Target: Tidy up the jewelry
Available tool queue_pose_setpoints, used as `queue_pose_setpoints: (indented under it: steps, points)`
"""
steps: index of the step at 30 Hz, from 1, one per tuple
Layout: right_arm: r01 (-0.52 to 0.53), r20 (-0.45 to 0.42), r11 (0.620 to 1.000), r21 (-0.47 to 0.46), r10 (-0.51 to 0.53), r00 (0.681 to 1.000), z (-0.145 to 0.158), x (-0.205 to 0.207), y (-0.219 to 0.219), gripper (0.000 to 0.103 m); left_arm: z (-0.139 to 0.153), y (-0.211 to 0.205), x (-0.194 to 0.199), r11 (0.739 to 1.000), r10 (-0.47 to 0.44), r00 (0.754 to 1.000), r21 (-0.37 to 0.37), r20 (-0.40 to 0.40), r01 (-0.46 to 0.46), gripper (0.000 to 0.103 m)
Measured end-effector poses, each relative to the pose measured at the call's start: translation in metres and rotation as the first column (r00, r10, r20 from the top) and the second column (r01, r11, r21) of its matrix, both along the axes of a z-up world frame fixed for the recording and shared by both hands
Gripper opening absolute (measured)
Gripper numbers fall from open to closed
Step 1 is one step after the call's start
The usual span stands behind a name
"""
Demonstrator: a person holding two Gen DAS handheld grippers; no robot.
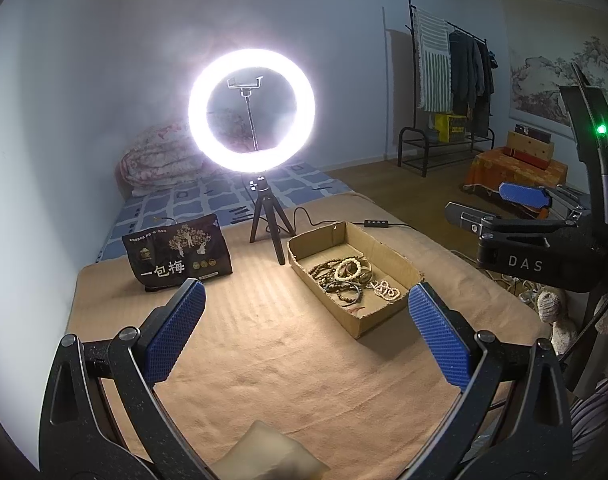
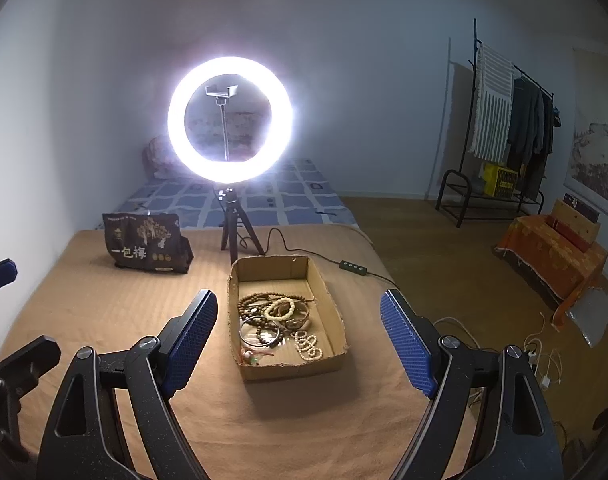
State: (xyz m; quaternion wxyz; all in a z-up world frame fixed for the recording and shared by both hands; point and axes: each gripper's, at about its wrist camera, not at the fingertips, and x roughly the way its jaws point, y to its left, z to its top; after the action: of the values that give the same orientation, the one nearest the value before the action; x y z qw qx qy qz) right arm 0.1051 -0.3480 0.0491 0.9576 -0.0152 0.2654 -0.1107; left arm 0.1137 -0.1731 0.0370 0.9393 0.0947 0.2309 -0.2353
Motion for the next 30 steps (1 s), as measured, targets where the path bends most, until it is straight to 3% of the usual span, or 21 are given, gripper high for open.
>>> queue_pose_setpoints:
  steps: [30]
  points:
    - [-0.011, -0.021, 1.0, -0.013, 0.011, 1.0, -0.0041, 0.0039, 0.0033, 0.084, -0.0004, 0.0006, 0.0002, 1.0, 0.002, 1.0, -0.001, 0.001, -0.002, 0.103]
